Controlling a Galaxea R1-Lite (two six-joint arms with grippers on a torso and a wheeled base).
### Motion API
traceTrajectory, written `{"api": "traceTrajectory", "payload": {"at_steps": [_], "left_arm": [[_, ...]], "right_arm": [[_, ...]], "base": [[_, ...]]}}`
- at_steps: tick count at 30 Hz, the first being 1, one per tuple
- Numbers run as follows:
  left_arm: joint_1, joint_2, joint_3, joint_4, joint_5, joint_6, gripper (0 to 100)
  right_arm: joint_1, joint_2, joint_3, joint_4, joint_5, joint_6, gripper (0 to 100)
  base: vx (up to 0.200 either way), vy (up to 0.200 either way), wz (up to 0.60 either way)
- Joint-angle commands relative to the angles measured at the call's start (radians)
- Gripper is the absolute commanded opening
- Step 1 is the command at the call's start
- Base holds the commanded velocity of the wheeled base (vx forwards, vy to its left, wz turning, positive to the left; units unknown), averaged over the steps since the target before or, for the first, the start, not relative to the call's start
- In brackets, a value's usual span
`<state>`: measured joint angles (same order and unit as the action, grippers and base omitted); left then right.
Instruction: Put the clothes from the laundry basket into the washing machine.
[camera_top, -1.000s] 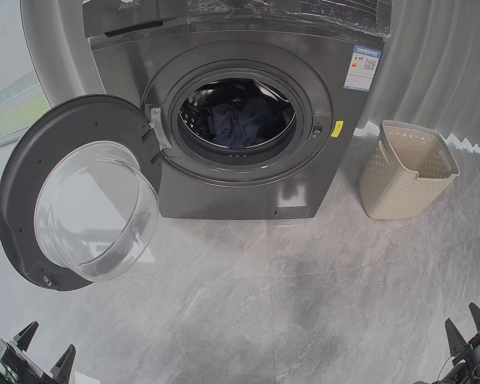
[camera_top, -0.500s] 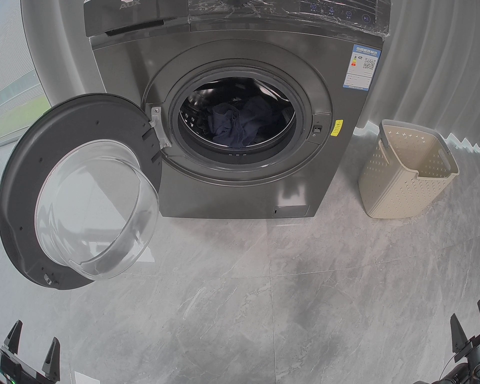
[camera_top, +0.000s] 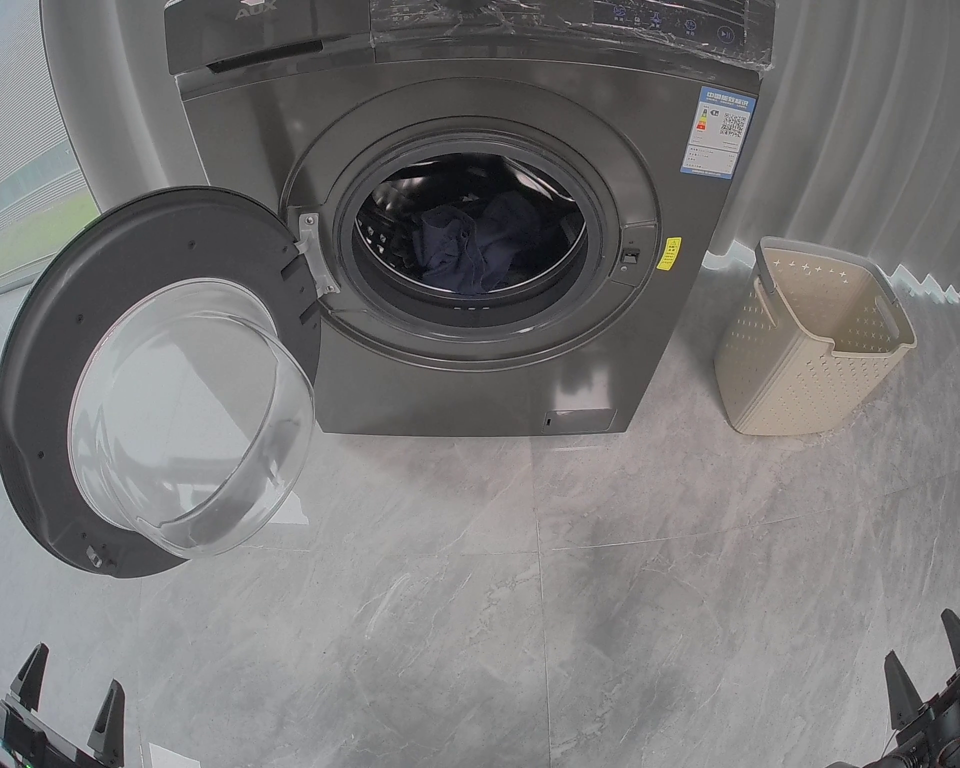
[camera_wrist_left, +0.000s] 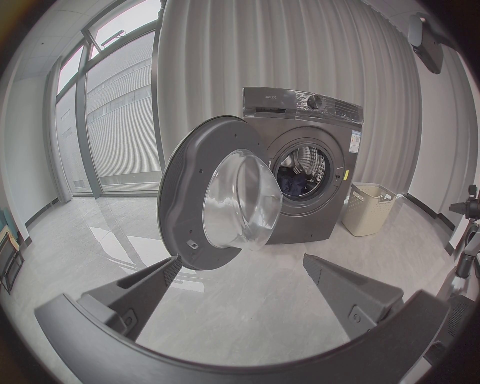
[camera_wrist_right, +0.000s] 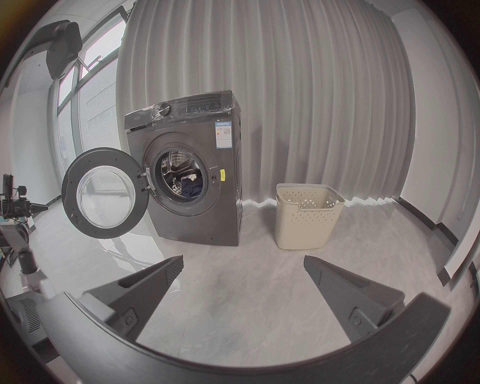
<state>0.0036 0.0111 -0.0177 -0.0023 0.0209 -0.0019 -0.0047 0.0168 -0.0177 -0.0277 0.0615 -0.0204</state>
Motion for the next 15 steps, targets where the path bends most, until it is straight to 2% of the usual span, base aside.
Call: {"api": "traceTrajectory", "payload": {"at_steps": [1, 3, 5, 6, 9, 10, 11, 13, 14, 15], "left_arm": [[-0.001, -0.011, 0.018, -0.001, -0.001, -0.01, 100], [-0.001, -0.011, 0.018, -0.001, 0.008, -0.018, 100], [-0.001, -0.011, 0.018, -0.001, 0.013, -0.024, 100], [-0.001, -0.011, 0.018, -0.002, 0.013, -0.026, 100], [-0.001, -0.011, 0.018, -0.002, 0.013, -0.024, 100], [-0.001, -0.011, 0.018, -0.002, 0.013, -0.023, 100], [-0.001, -0.011, 0.018, -0.002, 0.011, -0.02, 100], [-0.001, -0.011, 0.018, -0.001, 0.01, -0.012, 100], [-0.001, -0.011, 0.018, -0.001, 0.01, -0.012, 100], [-0.001, -0.011, 0.018, -0.001, 0.01, -0.012, 100]], "right_arm": [[-0.001, -0.017, -0.013, 0.048, -0.063, 0.042, 100], [0.002, -0.017, -0.011, 0.041, -0.04, 0.053, 100], [0.0, -0.017, -0.013, 0.045, -0.046, 0.063, 100], [0.0, -0.017, -0.013, 0.041, -0.063, 0.082, 100], [0.0, -0.017, -0.011, 0.04, -0.161, 0.112, 100], [0.002, -0.017, -0.011, 0.041, -0.161, 0.112, 100], [-0.003, -0.017, -0.01, 0.041, -0.126, 0.103, 100], [0.002, -0.017, -0.008, 0.041, 0.058, 0.034, 100], [0.002, -0.017, -0.011, 0.045, 0.093, 0.025, 100], [0.0, -0.017, -0.013, 0.048, 0.1, 0.028, 100]], "base": [[0.0, 0.2, 0.0], [0.0, 0.2, 0.0], [0.0, 0.2, 0.0], [0.0, 0.2, 0.0], [0.0, 0.2, 0.0], [0.0, 0.2, 0.0], [0.0, 0.2, 0.0], [0.0, 0.2, 0.0], [0.0, 0.2, 0.0], [0.0, 0.2, 0.0]]}}
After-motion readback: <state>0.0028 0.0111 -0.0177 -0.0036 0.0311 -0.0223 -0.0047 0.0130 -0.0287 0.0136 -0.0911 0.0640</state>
